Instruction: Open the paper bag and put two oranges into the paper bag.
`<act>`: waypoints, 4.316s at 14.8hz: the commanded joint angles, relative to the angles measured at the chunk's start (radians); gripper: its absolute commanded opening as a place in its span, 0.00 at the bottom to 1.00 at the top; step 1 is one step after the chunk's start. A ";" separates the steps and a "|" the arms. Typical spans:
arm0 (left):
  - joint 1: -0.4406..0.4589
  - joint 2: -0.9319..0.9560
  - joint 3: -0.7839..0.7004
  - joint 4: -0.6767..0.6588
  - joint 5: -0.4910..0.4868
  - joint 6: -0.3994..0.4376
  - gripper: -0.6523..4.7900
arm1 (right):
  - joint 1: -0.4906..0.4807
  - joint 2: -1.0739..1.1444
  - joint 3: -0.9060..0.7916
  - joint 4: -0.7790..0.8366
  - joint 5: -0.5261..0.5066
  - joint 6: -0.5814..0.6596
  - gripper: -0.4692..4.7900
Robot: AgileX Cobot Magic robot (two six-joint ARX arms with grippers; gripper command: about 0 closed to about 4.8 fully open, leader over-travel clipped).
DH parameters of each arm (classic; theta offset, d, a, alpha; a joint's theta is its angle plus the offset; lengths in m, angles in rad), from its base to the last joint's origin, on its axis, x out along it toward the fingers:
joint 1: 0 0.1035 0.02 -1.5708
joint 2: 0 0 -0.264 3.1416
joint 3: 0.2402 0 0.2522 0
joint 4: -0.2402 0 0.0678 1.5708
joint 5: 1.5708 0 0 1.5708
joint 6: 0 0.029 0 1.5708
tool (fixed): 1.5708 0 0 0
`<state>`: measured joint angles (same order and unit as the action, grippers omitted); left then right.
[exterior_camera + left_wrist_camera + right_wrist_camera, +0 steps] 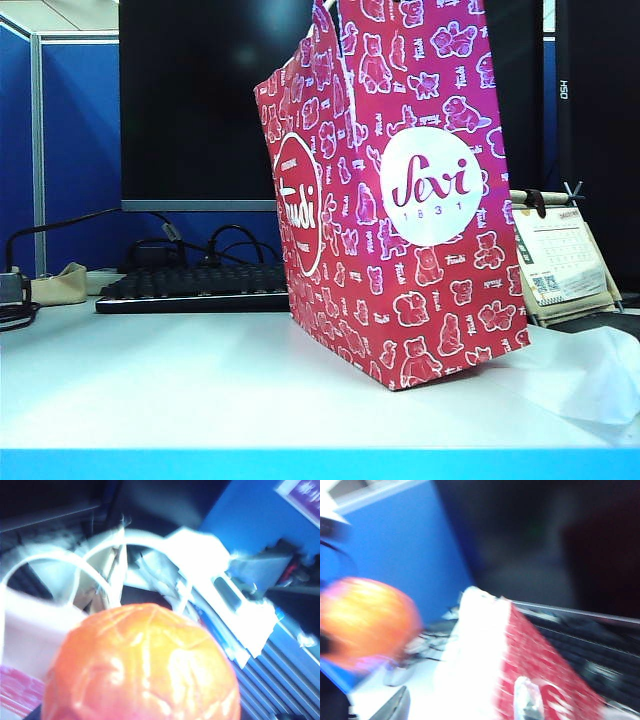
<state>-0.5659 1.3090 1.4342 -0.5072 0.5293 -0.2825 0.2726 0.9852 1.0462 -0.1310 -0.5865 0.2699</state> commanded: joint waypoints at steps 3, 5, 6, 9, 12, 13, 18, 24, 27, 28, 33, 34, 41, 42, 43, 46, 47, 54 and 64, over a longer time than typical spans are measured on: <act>-0.079 0.051 -0.001 0.003 0.013 -0.032 0.11 | 0.005 0.051 0.005 0.100 -0.092 0.082 0.60; -0.097 0.070 -0.001 0.032 0.025 -0.057 0.11 | 0.007 0.073 0.005 0.129 -0.138 0.126 0.60; -0.105 0.085 -0.001 0.047 0.005 -0.057 0.11 | 0.008 0.083 0.005 0.142 -0.150 0.142 0.59; -0.104 0.106 -0.001 0.053 -0.013 -0.051 0.11 | 0.012 0.095 0.005 0.147 -0.150 0.149 0.59; -0.104 0.126 -0.001 0.052 -0.033 -0.032 0.11 | 0.027 0.110 0.005 0.167 -0.148 0.153 0.59; -0.104 0.143 -0.001 0.045 -0.083 -0.003 0.11 | 0.028 0.125 0.005 0.187 -0.145 0.171 0.59; -0.103 0.207 0.000 0.054 -0.084 0.006 0.11 | 0.029 0.215 0.005 0.280 -0.146 0.232 0.35; -0.082 0.229 0.001 0.052 -0.236 0.022 0.11 | 0.030 0.234 0.005 0.375 -0.122 0.281 0.08; -0.040 0.248 0.001 0.048 -0.253 0.011 0.11 | 0.030 0.222 0.005 0.374 -0.122 0.301 0.08; -0.031 0.248 0.001 0.043 -0.251 0.009 0.11 | 0.030 0.222 0.005 0.375 -0.125 0.310 0.08; -0.038 0.253 0.040 0.053 -0.154 -0.021 0.11 | 0.031 0.222 0.005 0.375 -0.157 0.314 0.08; -0.038 0.255 0.040 0.050 -0.146 -0.021 0.11 | 0.031 0.222 0.005 0.375 -0.160 0.314 0.08; -0.036 0.258 0.040 0.016 -0.128 -0.073 1.00 | 0.031 0.217 0.005 0.388 -0.201 0.315 0.08; -0.036 0.258 0.040 0.016 -0.128 -0.073 1.00 | 0.031 0.218 0.005 0.391 -0.201 0.317 0.08; -0.036 0.258 0.043 0.014 -0.128 -0.072 1.00 | 0.031 0.218 0.005 0.393 -0.201 0.319 0.08; -0.044 0.237 0.192 0.034 -0.073 0.084 0.08 | 0.031 0.218 0.005 0.477 -0.196 0.334 0.08; -0.050 0.225 0.248 0.034 -0.073 0.113 0.11 | 0.031 0.218 0.005 0.488 -0.191 0.339 0.08; -0.048 -0.035 0.354 -0.119 -0.580 0.473 0.11 | 0.031 0.220 0.005 0.692 -0.085 0.441 0.08; 0.441 -0.888 -0.359 0.455 -0.422 0.472 0.11 | 0.029 0.134 0.306 0.375 -0.294 0.165 0.08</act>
<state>-0.1310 0.4671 1.1263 -0.1562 0.1280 0.2508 0.3016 1.1408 1.3342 0.3645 -0.8886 0.5587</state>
